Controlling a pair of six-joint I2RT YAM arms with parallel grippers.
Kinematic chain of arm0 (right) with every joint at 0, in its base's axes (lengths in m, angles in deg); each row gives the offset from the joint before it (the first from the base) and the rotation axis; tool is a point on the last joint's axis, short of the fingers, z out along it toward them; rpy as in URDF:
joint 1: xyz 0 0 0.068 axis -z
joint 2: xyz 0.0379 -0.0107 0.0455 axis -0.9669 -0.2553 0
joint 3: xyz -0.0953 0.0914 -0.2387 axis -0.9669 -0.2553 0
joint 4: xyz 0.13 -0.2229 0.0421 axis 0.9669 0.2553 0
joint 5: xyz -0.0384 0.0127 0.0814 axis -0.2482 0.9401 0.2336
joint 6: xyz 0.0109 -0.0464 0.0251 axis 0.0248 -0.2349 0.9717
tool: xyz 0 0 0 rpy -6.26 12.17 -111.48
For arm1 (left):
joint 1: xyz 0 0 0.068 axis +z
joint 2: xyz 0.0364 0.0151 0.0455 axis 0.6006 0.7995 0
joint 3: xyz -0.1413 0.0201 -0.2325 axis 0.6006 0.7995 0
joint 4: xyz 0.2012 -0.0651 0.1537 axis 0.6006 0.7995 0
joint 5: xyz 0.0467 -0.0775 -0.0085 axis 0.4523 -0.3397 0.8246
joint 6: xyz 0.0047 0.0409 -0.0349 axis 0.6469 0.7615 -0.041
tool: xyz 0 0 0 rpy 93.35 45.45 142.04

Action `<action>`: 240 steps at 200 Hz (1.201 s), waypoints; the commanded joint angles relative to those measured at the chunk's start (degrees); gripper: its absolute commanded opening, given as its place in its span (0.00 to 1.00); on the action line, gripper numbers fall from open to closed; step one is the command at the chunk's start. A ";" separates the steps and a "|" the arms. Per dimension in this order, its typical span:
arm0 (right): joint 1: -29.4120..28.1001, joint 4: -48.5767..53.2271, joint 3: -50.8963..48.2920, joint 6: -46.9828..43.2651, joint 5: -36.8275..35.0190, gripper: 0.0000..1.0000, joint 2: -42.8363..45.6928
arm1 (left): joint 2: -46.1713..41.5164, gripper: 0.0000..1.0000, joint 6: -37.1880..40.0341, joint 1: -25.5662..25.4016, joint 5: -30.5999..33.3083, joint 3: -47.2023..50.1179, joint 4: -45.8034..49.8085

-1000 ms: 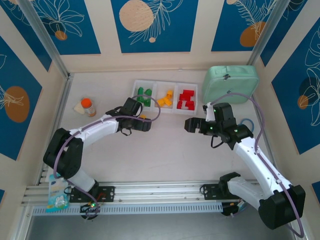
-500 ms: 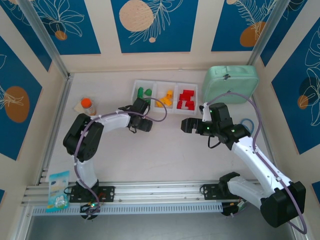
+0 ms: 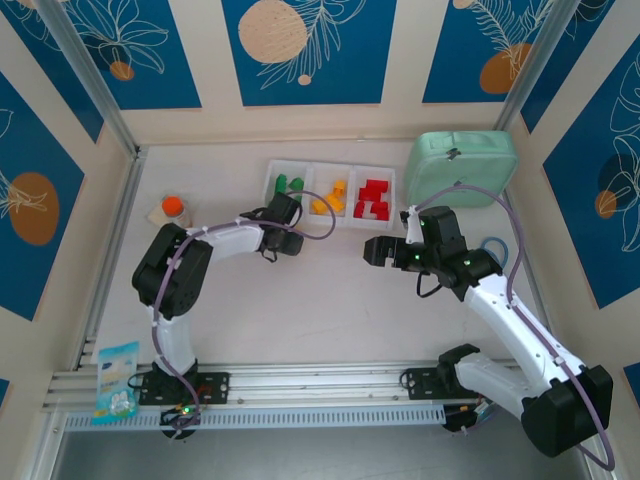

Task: Sort the legos into containers by color
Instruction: Pick up the lego from the center of the table, then place the lego in the container.

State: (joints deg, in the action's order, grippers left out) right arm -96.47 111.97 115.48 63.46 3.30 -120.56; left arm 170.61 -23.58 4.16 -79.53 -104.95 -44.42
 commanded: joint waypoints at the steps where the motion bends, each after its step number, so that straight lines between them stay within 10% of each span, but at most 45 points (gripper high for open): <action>1: -0.05 1.19 1.38 -0.37 -1.01 0.99 1.24 | -5.22 0.30 -1.63 0.29 -0.01 4.09 -3.28; 82: -0.20 0.67 1.70 -0.67 -1.93 0.99 3.42 | -16.53 0.31 -4.79 0.06 -2.28 3.38 -1.84; 240: -0.01 1.80 0.76 -1.75 -3.96 0.99 5.91 | 14.02 0.31 -8.29 -1.98 1.08 -38.28 10.71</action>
State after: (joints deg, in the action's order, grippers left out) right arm -96.47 112.05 115.50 62.82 0.50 -115.86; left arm 181.98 -29.52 3.13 -79.27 -137.67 -36.40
